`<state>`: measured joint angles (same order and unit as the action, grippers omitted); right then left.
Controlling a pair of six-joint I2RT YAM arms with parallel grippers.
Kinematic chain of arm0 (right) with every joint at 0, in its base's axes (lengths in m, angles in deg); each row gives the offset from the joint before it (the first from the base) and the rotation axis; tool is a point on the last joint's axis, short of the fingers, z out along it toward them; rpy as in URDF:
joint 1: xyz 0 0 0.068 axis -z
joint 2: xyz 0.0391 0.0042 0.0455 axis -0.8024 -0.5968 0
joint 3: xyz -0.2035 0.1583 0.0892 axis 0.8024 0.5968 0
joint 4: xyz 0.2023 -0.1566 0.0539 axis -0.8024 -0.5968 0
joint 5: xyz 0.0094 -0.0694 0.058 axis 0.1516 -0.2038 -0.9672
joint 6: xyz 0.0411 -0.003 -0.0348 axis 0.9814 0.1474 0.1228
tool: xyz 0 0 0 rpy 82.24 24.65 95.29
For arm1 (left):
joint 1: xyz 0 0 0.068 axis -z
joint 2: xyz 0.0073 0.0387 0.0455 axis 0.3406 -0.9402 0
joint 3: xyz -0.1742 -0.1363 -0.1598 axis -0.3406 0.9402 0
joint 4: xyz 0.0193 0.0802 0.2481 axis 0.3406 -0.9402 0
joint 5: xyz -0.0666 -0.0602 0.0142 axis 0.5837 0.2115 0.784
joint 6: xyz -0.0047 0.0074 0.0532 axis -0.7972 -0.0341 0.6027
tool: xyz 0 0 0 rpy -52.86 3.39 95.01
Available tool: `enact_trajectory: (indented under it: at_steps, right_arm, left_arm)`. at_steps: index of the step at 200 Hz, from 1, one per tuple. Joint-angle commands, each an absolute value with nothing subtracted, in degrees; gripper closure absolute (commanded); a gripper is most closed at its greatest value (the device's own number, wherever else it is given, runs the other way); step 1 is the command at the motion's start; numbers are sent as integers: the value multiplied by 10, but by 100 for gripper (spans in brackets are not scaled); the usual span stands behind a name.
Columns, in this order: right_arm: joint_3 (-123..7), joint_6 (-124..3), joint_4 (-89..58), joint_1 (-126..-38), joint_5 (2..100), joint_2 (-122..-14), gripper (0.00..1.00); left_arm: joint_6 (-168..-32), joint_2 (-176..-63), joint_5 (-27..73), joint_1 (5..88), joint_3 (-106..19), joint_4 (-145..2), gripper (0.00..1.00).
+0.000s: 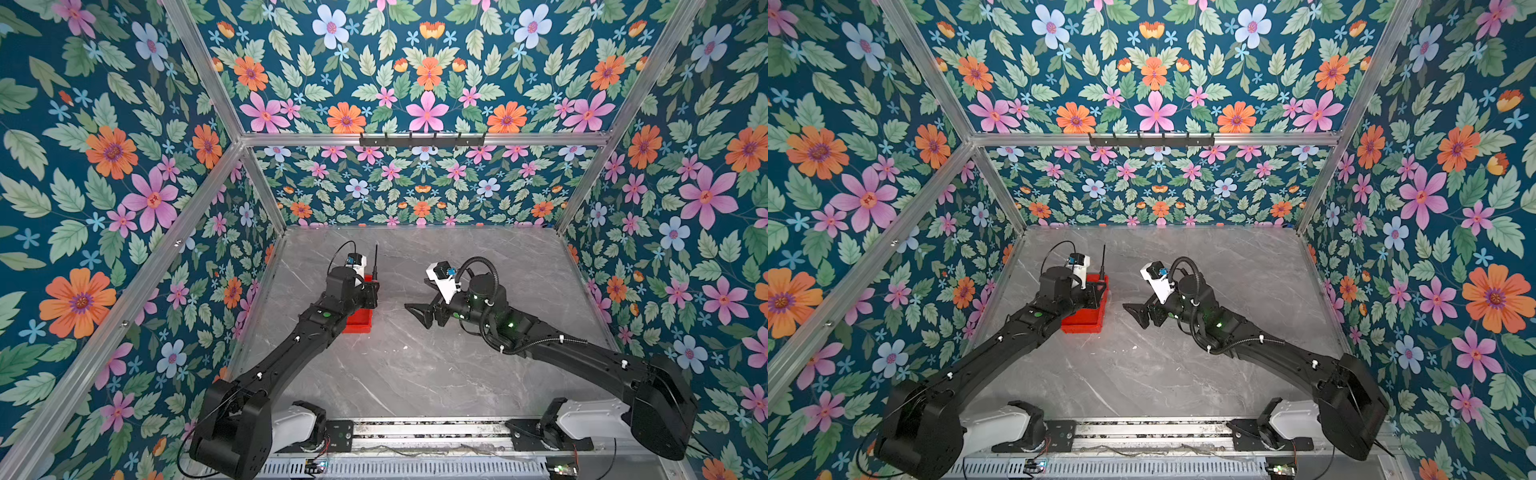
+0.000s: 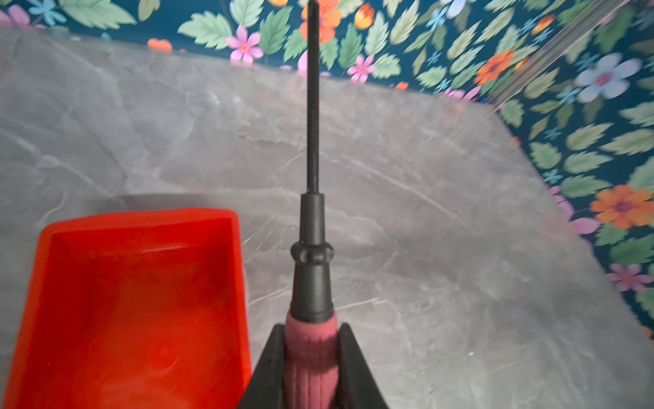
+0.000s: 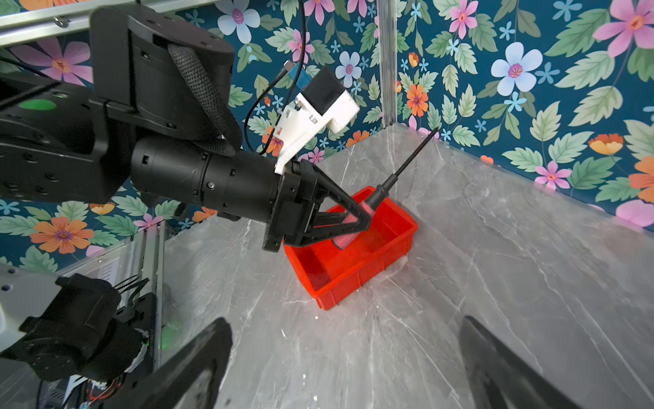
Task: Put the screwdriver in the bin
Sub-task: 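Lower the screwdriver into the red bin and open the left gripper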
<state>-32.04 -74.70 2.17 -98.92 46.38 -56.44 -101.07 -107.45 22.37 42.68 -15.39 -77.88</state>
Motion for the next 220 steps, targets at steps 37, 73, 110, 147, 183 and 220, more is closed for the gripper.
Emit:
enact_trajectory:
  at_steps: [37,73,110,147,183,220]
  right_arm:
    - [-348,-765,51,-1005,440,-611,1]
    - [-347,-765,45,-1007,438,-615,1]
    - [-344,-763,43,-1006,440,-614,1]
    - [-340,-761,42,-1006,438,-612,1]
    - [-340,-771,27,-1006,430,-612,1]
    - [-344,-773,20,-1006,427,-612,1]
  left_arm:
    - [-954,-1163,122,397,-230,-985,100]
    - [-951,-1198,96,394,-230,-991,100]
    - [-952,-1243,92,387,-240,-991,100]
    - [-959,-1273,91,385,-243,-979,100]
    - [-965,-1297,91,383,-248,-963,100]
    - [-969,-1304,90,382,-259,-962,86]
